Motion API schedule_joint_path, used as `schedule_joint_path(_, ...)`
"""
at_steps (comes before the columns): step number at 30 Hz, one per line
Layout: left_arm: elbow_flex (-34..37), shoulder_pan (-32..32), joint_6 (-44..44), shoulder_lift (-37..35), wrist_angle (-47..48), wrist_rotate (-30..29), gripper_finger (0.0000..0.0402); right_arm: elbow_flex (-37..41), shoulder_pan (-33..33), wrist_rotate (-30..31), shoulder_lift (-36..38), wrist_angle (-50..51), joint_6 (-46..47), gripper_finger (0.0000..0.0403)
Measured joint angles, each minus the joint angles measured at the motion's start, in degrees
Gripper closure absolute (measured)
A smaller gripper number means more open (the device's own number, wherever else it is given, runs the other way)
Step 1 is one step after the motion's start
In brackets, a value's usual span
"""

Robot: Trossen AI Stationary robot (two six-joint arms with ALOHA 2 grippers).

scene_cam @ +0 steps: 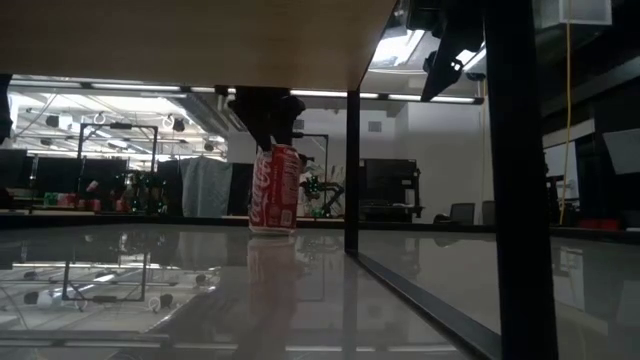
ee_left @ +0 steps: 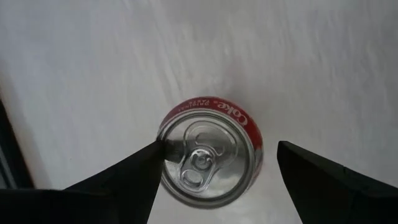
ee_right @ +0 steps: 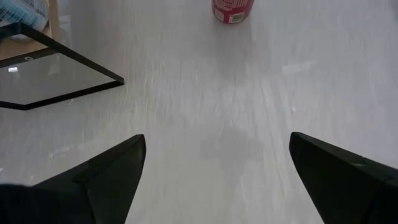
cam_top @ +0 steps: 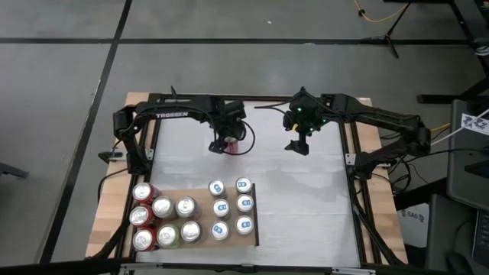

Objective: Place canned beverage on shelf
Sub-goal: Put the red soda can on the shelf

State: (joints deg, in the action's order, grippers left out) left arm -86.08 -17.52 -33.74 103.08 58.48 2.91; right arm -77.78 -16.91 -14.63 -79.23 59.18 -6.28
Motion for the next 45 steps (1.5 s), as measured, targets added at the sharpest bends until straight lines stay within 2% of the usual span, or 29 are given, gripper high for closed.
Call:
schedule_joint_path(11,-2.8,1.8,1.4,-3.1,1.5,0.8,0.0097,0.0,0.0,0.0,0.0,-1.2,0.0,0.0017)
schedule_joint_path(23,-3.0,1.0,-8.9,-3.1,1.6,0.6,0.0097,0.0,0.0,0.0,0.0,-2.3,0.0,0.0017)
schedule_joint_path(28,-3.0,0.4,-10.4,-3.1,1.6,0.8,0.0097,0.0,0.0,0.0,0.0,-2.3,0.0,0.0017)
schedule_joint_path(45,3.2,-0.2,-10.5,-3.2,-1.6,1.1,0.0097,0.0,0.0,0.0,0.0,-2.4,0.0,0.0017)
